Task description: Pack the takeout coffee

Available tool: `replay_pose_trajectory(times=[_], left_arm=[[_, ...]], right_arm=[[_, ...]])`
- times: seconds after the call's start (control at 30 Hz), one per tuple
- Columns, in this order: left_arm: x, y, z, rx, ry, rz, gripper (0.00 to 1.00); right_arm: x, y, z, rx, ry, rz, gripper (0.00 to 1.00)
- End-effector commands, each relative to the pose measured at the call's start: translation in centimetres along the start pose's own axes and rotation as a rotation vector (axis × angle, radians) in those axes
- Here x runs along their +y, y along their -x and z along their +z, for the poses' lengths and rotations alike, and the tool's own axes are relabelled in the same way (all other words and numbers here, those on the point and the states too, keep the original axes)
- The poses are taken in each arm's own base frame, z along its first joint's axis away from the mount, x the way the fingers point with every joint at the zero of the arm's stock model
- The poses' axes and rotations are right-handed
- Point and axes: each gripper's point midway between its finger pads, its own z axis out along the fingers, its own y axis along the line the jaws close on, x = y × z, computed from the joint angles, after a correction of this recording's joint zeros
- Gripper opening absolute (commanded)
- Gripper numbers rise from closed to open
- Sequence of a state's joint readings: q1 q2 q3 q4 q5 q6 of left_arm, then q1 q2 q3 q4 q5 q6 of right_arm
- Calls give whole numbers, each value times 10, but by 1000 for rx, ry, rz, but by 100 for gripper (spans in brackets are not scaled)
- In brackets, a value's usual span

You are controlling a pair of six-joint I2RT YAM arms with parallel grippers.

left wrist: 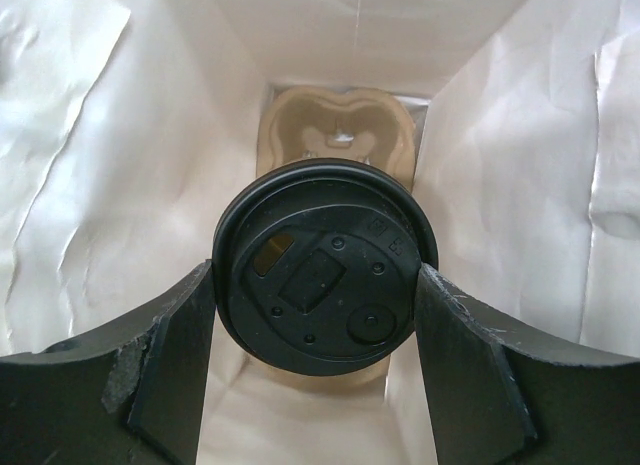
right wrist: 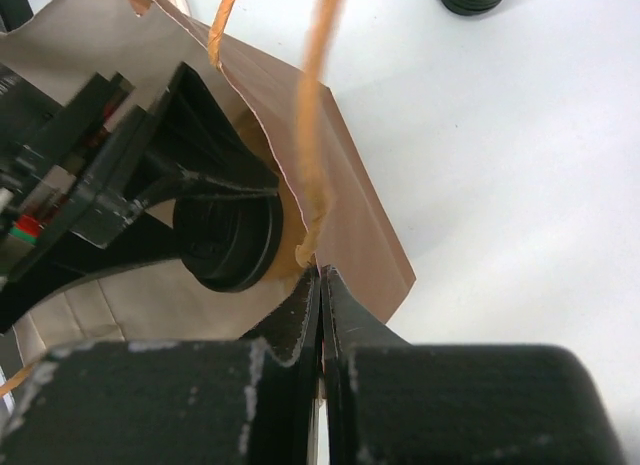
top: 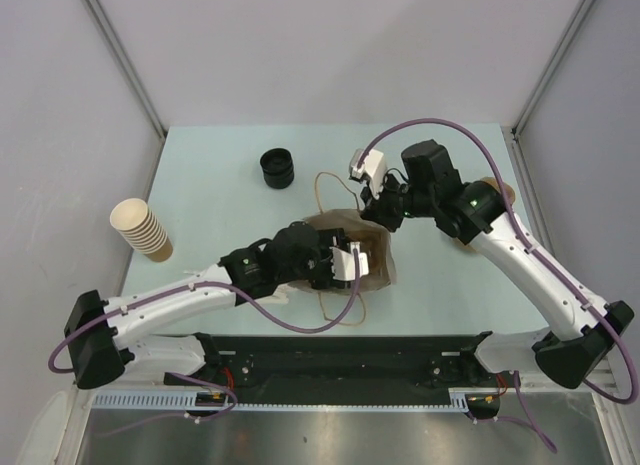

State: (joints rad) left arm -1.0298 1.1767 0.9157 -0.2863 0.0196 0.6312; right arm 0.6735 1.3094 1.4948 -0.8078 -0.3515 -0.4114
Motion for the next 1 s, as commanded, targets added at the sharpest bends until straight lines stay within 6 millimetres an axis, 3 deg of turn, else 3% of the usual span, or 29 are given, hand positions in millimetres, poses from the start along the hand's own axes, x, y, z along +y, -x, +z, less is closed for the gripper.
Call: replay_pose_trajectory(times=[0.0, 0.43, 0.97], left_arm=[[2, 11, 10, -40, 27, 44, 32], [1, 6, 31, -13, 41, 94, 30], [-12, -25, 40, 81, 12, 119, 29]], right_arm=[[3, 28, -15, -131, -44, -21, 0], [24, 29, -15, -154, -4, -22, 0], [32, 27, -14, -145, 21, -45, 0]])
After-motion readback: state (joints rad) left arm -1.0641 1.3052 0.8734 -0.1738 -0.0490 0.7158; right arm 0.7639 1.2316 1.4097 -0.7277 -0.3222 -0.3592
